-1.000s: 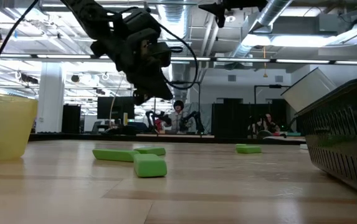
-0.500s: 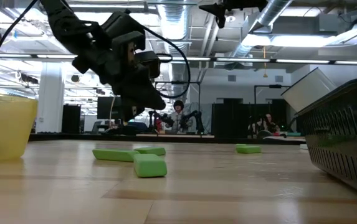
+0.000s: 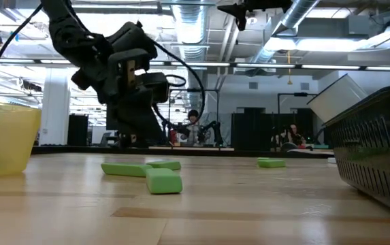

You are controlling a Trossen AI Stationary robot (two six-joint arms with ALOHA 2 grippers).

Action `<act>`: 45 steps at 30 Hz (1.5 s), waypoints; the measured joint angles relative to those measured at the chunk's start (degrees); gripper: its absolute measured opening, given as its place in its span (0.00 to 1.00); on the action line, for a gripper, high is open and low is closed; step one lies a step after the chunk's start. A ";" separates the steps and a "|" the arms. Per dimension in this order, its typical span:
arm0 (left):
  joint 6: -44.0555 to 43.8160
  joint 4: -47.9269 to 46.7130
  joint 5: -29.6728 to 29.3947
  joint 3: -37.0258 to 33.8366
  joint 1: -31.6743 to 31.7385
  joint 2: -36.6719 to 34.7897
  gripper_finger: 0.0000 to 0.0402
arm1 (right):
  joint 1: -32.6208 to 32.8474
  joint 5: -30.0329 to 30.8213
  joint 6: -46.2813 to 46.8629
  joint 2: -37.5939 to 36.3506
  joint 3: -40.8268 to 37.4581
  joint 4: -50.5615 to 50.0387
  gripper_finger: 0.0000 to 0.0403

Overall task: Pick & Place School Supplies
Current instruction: Put the green eraser into the right black bin

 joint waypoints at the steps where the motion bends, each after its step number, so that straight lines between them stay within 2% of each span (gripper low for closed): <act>1: 0.04 0.48 0.11 -0.03 -0.14 -0.10 0.00 | 0.00 0.00 0.00 0.00 0.00 0.00 0.39; 16: 0.35 0.67 1.50 -0.20 -1.87 1.49 0.00 | 0.00 0.00 -0.07 0.00 0.00 0.02 0.39; 25: -1.64 6.79 3.65 -0.13 -1.73 5.67 0.00 | 0.00 0.02 -0.04 0.00 0.00 0.02 0.39; 45: -1.49 7.00 3.68 -0.09 -1.49 6.22 0.00 | 0.00 0.02 -0.20 0.00 0.00 0.03 0.39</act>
